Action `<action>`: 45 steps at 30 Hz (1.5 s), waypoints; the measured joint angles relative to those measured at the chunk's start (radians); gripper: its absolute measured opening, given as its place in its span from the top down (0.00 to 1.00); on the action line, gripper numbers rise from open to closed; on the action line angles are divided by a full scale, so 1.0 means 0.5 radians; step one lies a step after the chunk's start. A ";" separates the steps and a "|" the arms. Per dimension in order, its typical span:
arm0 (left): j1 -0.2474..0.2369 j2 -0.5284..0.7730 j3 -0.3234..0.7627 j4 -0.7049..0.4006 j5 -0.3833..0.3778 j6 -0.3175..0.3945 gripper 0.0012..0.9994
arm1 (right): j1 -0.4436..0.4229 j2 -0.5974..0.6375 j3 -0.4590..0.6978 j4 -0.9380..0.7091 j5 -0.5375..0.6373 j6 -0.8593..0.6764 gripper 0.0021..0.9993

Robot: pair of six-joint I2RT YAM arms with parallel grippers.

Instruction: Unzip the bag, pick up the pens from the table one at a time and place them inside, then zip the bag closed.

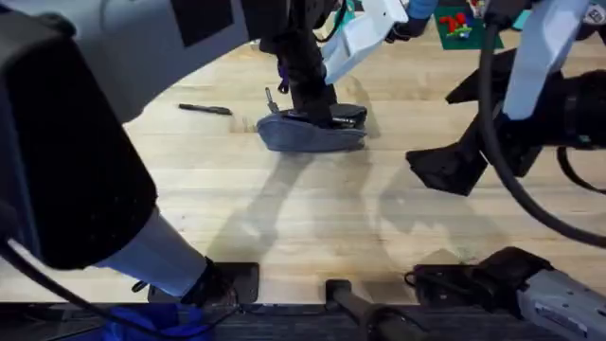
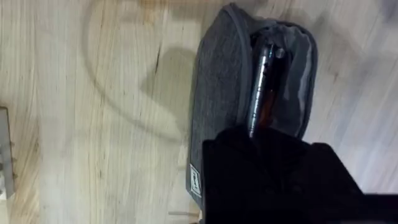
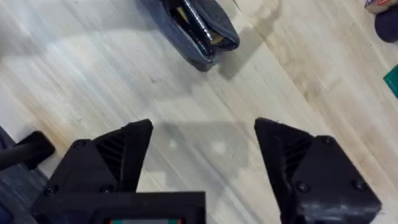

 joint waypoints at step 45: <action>0.029 0.000 0.404 -0.335 -0.025 -0.001 0.00 | 0.000 0.000 0.000 0.000 0.000 0.000 0.00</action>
